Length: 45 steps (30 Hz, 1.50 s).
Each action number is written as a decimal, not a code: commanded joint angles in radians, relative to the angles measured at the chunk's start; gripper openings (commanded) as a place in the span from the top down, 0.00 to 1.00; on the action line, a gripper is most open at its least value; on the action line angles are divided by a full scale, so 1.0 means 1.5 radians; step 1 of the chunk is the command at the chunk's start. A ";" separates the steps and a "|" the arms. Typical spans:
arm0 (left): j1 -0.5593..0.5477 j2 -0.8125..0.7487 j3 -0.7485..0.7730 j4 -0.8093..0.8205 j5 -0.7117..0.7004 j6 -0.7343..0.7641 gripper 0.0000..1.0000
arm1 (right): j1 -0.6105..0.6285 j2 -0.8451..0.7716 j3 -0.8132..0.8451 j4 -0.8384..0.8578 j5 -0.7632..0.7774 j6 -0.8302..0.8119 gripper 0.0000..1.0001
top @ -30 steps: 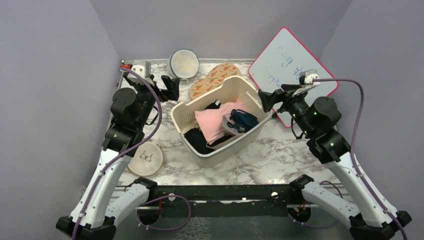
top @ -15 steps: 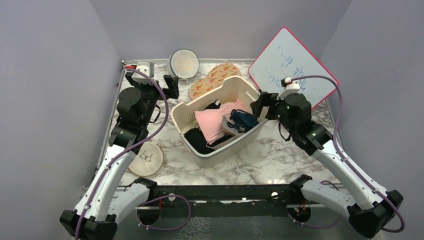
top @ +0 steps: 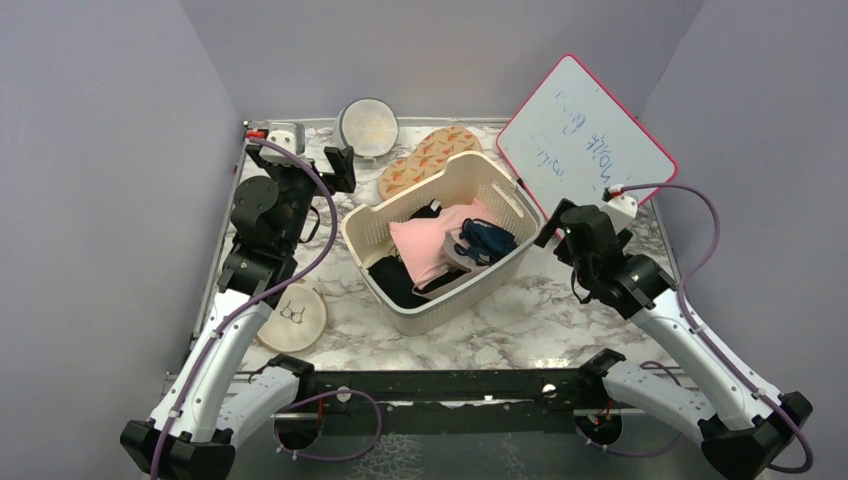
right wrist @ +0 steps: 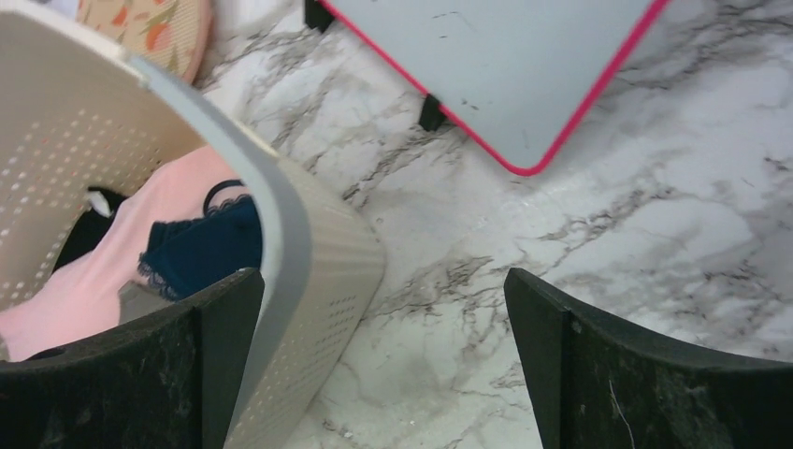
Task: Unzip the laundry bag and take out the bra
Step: Move the bin to the center of the board.
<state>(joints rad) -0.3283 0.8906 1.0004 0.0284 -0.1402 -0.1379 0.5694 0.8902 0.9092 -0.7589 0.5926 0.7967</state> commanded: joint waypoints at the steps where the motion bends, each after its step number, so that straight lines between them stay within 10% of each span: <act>1: 0.004 -0.008 -0.005 0.028 -0.015 0.012 0.01 | 0.000 0.005 0.025 -0.106 0.136 0.136 0.00; 7: 0.005 -0.013 -0.007 0.033 -0.017 0.014 0.01 | -0.065 0.036 0.024 -0.061 0.152 0.089 0.00; 26: 0.005 -0.007 -0.003 0.032 -0.005 0.008 0.01 | -0.126 0.053 -0.098 0.250 -0.268 -0.087 0.00; 45: 0.010 -0.013 -0.010 0.038 -0.007 0.012 0.01 | 0.106 0.260 -0.024 0.438 -0.262 -0.084 0.00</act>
<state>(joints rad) -0.3206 0.8825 0.9977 0.0456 -0.1459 -0.1310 0.6624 1.2194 0.8028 -0.2596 0.1902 0.6601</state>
